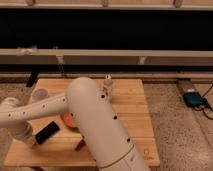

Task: Push the eraser across the table

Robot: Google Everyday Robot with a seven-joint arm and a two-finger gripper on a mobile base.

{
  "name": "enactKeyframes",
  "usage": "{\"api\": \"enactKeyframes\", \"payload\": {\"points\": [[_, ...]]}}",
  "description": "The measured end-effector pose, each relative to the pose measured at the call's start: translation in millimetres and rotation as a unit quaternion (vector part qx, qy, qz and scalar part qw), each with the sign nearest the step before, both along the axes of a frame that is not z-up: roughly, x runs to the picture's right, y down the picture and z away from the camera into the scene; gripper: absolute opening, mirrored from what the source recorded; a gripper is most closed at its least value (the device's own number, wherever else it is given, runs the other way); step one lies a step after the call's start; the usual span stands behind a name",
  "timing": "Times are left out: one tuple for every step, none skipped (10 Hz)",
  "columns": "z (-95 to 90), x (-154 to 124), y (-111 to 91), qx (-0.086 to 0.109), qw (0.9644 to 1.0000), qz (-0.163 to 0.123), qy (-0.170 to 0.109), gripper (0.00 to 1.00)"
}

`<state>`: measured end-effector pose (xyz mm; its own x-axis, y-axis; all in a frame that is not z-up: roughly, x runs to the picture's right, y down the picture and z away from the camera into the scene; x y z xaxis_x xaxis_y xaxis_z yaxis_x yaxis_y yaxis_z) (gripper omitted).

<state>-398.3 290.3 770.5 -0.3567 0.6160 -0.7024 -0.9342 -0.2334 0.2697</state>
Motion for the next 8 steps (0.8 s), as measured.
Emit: {"api": "enactKeyframes", "payload": {"points": [[1.5,5.8,-0.9,0.0,1.0,0.005,0.006,0.0],[2.7,10.5,-1.3,-0.001,0.9999,0.011,0.01,0.0],[5.3,16.9,-3.5,-0.001,0.9997,0.018,0.017,0.0],[4.8,16.7,-3.3,0.0,0.9997,0.016,0.016,0.0],[4.5,17.1,-3.6,0.001,0.9998,0.013,0.017,0.0],[4.6,17.6,-3.8,0.0,0.9997,0.014,0.017,0.0],[4.6,17.9,-3.8,0.0,0.9997,0.014,0.017,0.0],[6.2,20.3,-4.5,-0.001,0.9995,0.024,0.02,0.0]]}}
